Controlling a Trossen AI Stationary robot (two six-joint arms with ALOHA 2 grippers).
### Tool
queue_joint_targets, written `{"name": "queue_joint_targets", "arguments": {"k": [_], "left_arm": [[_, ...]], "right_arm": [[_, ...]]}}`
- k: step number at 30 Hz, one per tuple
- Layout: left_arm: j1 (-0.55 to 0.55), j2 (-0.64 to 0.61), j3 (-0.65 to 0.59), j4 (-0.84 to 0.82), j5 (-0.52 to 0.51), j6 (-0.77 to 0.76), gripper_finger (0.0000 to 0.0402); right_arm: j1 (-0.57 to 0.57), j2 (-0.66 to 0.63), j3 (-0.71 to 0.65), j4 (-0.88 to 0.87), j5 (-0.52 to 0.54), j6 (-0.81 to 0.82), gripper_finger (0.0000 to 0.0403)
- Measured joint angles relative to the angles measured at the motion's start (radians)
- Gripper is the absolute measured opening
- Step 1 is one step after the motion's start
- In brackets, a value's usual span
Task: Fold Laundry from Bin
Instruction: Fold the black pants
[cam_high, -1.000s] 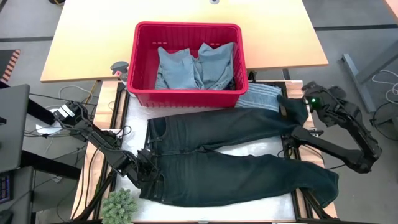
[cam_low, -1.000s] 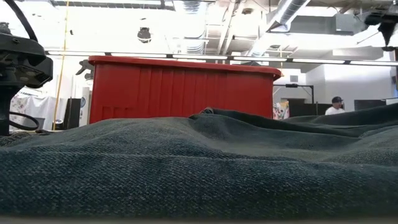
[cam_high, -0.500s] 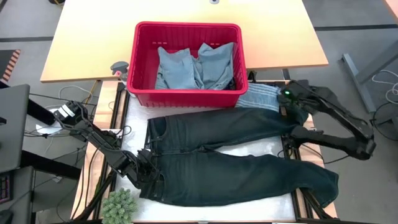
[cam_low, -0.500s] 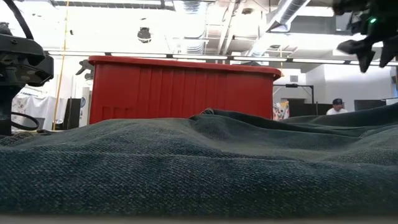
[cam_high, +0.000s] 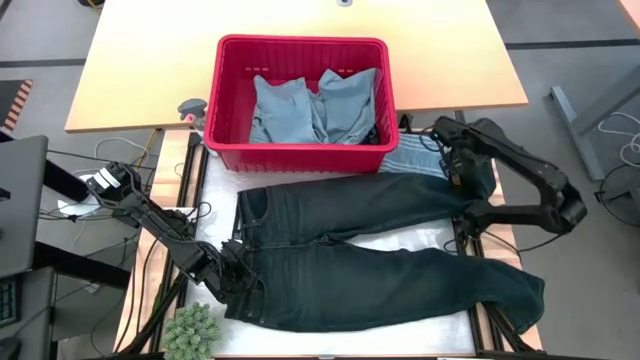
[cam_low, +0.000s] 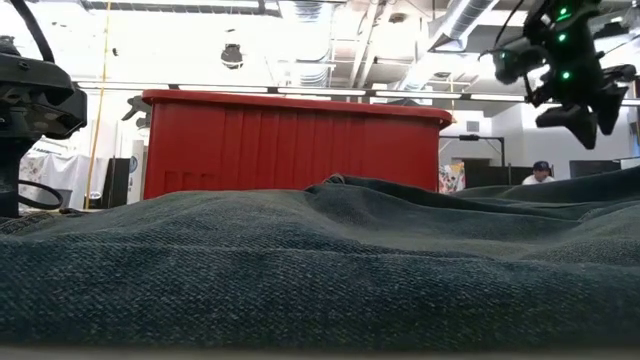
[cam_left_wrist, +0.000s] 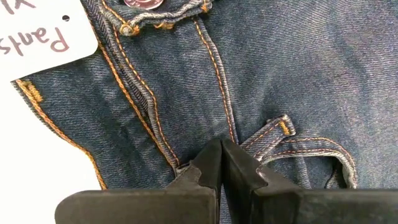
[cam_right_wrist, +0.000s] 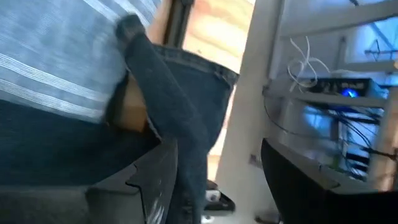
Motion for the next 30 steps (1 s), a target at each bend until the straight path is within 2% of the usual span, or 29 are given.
{"name": "queue_joint_targets", "arguments": {"k": [2, 6, 8, 11, 15, 19, 22, 28, 30], "left_arm": [[0.000, 0.000, 0.000, 0.000, -0.003, 0.000, 0.0000], [0.000, 0.000, 0.000, 0.000, -0.008, 0.000, 0.0000], [0.000, 0.000, 0.000, 0.000, -0.015, 0.000, 0.0000], [0.000, 0.000, 0.000, 0.000, -0.018, 0.000, 0.0000], [0.000, 0.000, 0.000, 0.000, -0.019, 0.000, 0.0000], [0.000, 0.000, 0.000, -0.001, -0.016, 0.000, 0.0000], [0.000, 0.000, 0.000, -0.001, -0.016, 0.000, 0.0000], [0.000, 0.000, 0.000, -0.001, -0.016, -0.001, 0.0000], [0.000, 0.000, 0.000, -0.001, -0.016, 0.001, 0.0000]], "right_arm": [[-0.034, 0.018, 0.000, 0.003, -0.009, -0.027, 0.0255], [-0.095, 0.035, 0.000, 0.020, -0.093, -0.110, 0.0255], [-0.115, 0.038, -0.008, 0.033, -0.096, -0.143, 0.0255], [-0.151, 0.038, -0.058, 0.072, -0.113, -0.195, 0.0255], [-0.183, 0.057, -0.135, 0.134, -0.205, -0.275, 0.0255], [-0.217, 0.120, -0.123, 0.137, -0.211, -0.280, 0.0250], [-0.249, 0.167, -0.119, 0.136, -0.207, -0.277, 0.0209], [-0.292, 0.255, -0.123, 0.140, -0.243, -0.296, 0.0031], [-0.288, 0.262, -0.112, 0.138, -0.267, -0.301, 0.0018]]}}
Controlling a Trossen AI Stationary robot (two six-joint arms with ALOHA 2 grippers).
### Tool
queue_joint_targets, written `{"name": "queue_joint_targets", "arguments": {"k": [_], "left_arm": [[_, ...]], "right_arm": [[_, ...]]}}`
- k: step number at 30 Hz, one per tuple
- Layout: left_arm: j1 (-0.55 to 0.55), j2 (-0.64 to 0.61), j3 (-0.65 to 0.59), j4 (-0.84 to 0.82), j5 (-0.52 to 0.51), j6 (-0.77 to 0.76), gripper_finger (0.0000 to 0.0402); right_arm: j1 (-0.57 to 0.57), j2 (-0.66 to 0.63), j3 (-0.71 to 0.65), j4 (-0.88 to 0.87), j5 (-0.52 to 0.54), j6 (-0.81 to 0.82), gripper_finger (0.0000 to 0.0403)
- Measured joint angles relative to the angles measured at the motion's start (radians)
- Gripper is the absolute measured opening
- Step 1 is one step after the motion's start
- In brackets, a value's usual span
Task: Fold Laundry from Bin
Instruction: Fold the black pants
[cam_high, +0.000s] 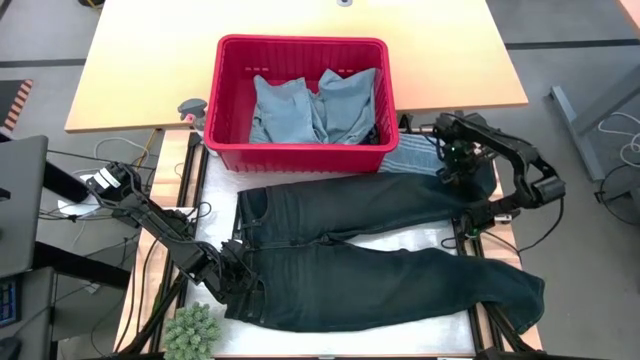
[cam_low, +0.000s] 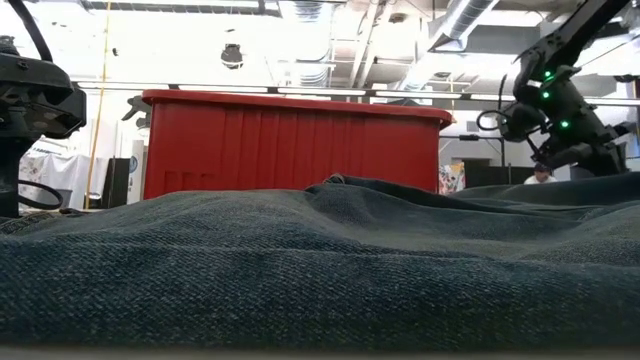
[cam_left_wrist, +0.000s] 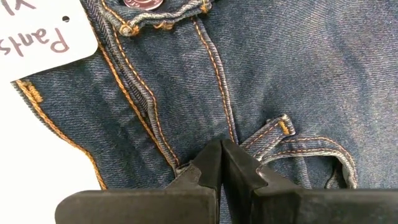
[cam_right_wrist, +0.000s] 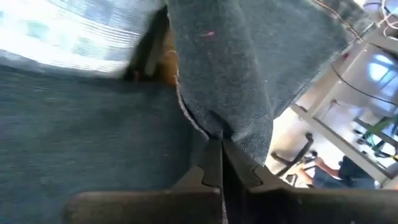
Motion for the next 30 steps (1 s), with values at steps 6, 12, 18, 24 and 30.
{"name": "queue_joint_targets", "arguments": {"k": [6, 12, 18, 24, 30], "left_arm": [[0.000, 0.000, 0.000, 0.000, 0.002, 0.001, 0.0000], [0.000, 0.000, 0.000, 0.000, -0.005, 0.000, 0.0000], [0.000, 0.000, 0.000, 0.000, -0.018, 0.000, 0.0000], [0.000, 0.000, 0.000, 0.000, -0.023, 0.000, 0.0000], [0.000, 0.001, 0.000, 0.000, -0.024, 0.000, 0.0000]], "right_arm": [[0.029, -0.066, 0.068, -0.017, -0.039, 0.008, 0.0015], [0.030, -0.231, 0.156, -0.051, -0.047, 0.030, 0.0015], [0.010, -0.394, 0.216, -0.086, 0.006, 0.070, 0.0015], [-0.027, -0.504, 0.301, -0.159, 0.107, 0.111, 0.0015], [-0.088, -0.563, 0.349, -0.231, 0.203, 0.150, 0.0015]]}}
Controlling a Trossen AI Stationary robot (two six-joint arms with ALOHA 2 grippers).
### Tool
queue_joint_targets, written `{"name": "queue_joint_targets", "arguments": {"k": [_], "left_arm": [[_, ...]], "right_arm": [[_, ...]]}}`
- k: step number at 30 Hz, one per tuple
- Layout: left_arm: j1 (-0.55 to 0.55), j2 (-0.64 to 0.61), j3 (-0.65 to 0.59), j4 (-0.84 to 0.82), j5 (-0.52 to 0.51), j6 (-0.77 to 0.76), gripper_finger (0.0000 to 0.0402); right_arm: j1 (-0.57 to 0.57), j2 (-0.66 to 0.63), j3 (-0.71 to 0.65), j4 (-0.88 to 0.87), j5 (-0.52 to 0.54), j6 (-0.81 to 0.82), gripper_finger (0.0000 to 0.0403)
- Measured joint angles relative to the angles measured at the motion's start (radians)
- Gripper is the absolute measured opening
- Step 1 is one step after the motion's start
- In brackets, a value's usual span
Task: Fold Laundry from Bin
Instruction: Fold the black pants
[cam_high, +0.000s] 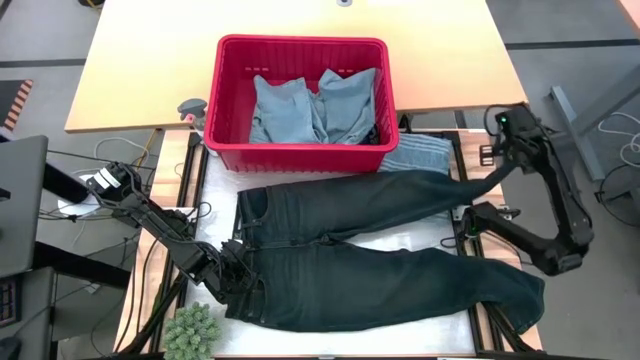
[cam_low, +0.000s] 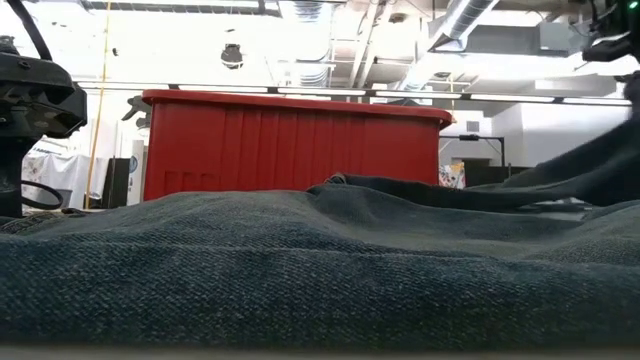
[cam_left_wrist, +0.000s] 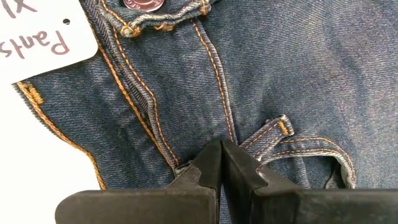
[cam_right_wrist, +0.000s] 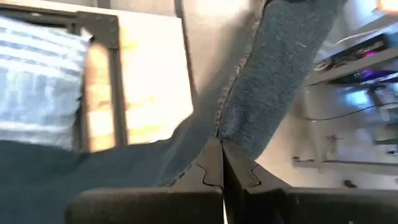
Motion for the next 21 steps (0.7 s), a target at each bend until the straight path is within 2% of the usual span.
{"name": "queue_joint_targets", "arguments": {"k": [5, 8, 13, 15, 17, 21], "left_arm": [[0.000, 0.000, 0.000, 0.001, 0.000, 0.000, 0.0000], [0.000, 0.000, 0.000, 0.001, 0.000, 0.000, 0.0000], [0.000, 0.000, 0.000, 0.001, -0.001, 0.000, 0.0000], [0.000, 0.000, 0.000, 0.001, -0.001, 0.000, 0.0000], [0.000, 0.000, 0.000, 0.001, -0.001, 0.000, 0.0000], [0.000, 0.000, 0.000, -0.005, -0.011, -0.003, 0.0000]], "right_arm": [[-0.076, -0.020, -0.001, -0.001, -0.010, -0.028, 0.0038], [-0.111, -0.020, -0.001, 0.000, 0.021, -0.081, 0.0073], [-0.169, -0.027, -0.001, 0.001, 0.151, -0.146, 0.0145], [-0.184, -0.033, -0.001, 0.006, 0.147, -0.182, 0.0174], [-0.184, -0.035, -0.001, 0.010, 0.051, -0.217, 0.0196], [-0.171, -0.025, -0.001, 0.046, -0.299, -0.189, 0.0223]]}}
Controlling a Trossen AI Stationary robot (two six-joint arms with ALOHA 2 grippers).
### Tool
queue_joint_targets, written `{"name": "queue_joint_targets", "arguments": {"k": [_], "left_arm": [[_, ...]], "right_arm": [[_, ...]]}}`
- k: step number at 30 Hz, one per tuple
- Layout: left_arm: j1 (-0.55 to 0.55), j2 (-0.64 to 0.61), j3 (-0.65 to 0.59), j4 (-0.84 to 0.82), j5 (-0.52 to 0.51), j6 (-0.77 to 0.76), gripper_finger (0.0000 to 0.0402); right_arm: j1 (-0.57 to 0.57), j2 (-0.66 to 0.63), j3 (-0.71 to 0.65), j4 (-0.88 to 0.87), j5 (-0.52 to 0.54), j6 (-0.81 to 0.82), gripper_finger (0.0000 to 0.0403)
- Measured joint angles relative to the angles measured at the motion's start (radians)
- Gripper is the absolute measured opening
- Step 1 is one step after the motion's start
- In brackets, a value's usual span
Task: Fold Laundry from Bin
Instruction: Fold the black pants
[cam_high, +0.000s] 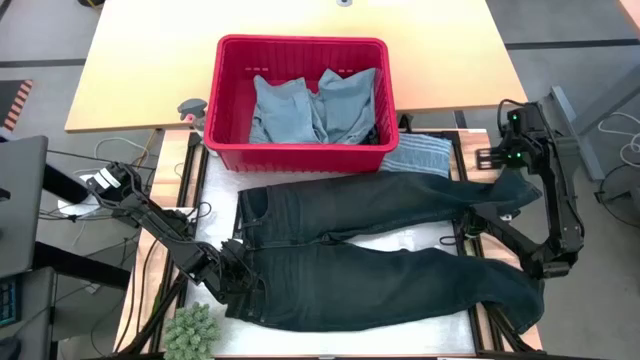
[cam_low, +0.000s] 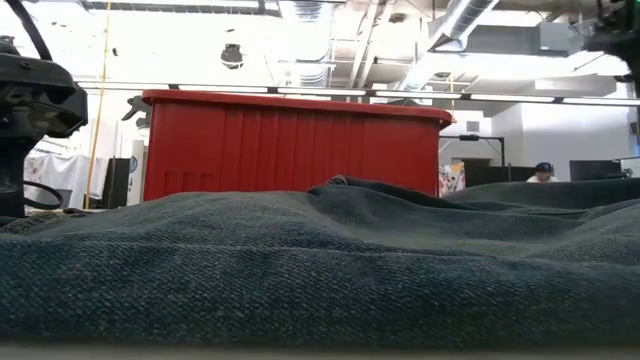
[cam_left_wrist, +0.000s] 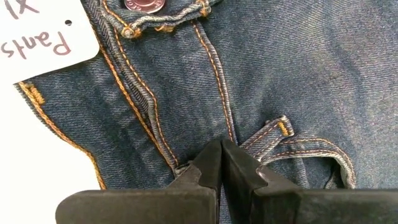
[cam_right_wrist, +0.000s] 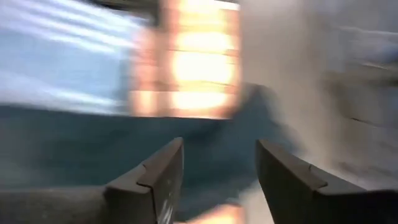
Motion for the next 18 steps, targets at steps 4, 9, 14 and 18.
{"name": "queue_joint_targets", "arguments": {"k": [4, 9, 14, 18], "left_arm": [[0.000, 0.000, 0.000, -0.012, -0.003, -0.020, 0.0000], [0.000, 0.000, 0.000, -0.013, 0.010, -0.021, 0.0000], [0.000, 0.000, 0.000, -0.014, 0.041, -0.033, 0.0000], [0.001, -0.001, 0.000, -0.018, 0.045, -0.035, 0.0000]], "right_arm": [[0.041, 0.038, -0.013, 0.074, -0.169, -0.081, 0.0229], [0.184, 0.077, -0.122, 0.206, -0.226, -0.419, 0.0228], [0.263, 0.063, -0.272, 0.335, -0.229, -0.527, 0.0228], [0.283, 0.027, -0.341, 0.355, -0.212, -0.520, 0.0228]]}}
